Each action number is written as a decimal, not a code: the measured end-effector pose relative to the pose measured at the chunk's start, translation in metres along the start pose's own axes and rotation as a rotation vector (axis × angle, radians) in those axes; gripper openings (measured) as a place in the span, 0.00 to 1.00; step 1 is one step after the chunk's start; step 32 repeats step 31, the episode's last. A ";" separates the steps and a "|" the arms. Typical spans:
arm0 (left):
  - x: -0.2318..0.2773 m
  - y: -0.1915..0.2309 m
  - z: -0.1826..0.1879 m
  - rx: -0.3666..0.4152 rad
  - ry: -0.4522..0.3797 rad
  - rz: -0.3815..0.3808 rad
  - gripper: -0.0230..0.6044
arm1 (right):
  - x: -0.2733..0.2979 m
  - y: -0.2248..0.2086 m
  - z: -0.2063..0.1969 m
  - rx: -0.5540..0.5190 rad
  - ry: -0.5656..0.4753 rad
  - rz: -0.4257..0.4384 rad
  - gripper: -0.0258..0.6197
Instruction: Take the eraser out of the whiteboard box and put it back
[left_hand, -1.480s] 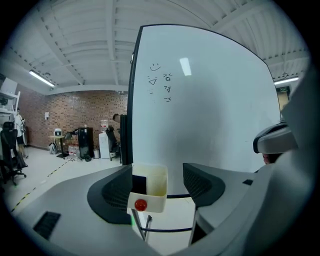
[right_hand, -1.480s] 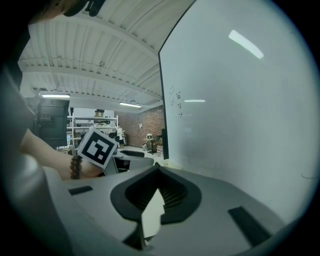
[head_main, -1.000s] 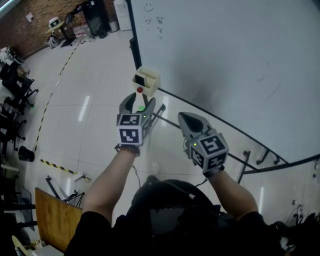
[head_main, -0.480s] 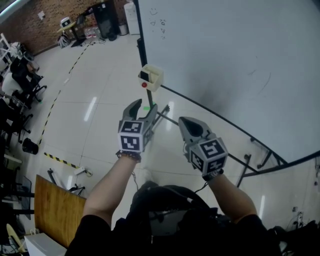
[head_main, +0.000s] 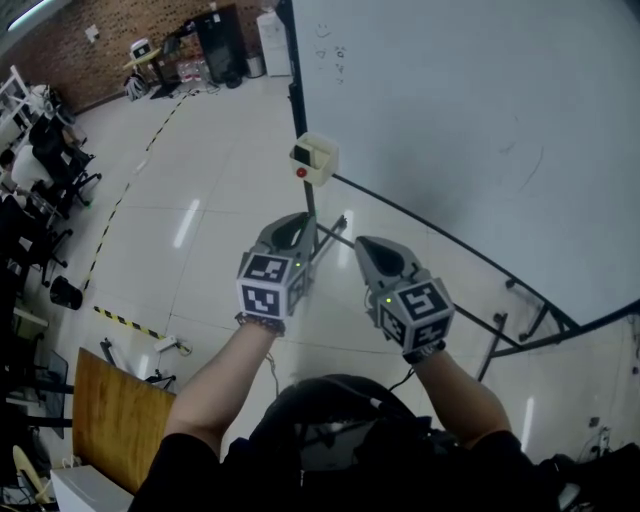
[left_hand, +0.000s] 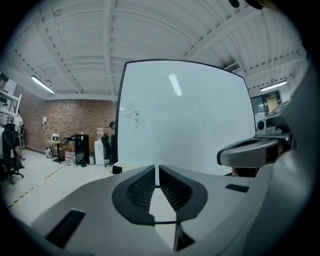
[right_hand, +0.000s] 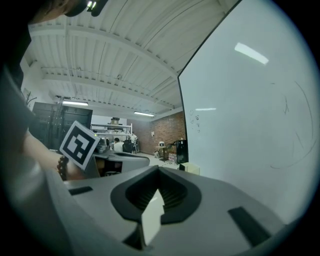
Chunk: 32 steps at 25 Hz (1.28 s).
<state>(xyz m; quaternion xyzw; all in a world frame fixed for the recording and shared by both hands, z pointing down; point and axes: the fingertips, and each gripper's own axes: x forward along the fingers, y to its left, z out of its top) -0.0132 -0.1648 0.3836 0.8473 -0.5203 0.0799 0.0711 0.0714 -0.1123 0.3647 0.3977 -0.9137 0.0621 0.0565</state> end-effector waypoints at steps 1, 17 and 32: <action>-0.002 0.001 -0.001 0.002 0.004 -0.005 0.05 | 0.002 0.002 0.000 0.005 -0.003 -0.002 0.08; -0.029 0.018 -0.007 0.008 0.032 -0.121 0.04 | 0.034 0.037 0.006 0.007 0.007 -0.047 0.08; -0.034 0.025 -0.005 -0.004 0.016 -0.147 0.04 | 0.040 0.047 0.006 -0.008 0.024 -0.065 0.08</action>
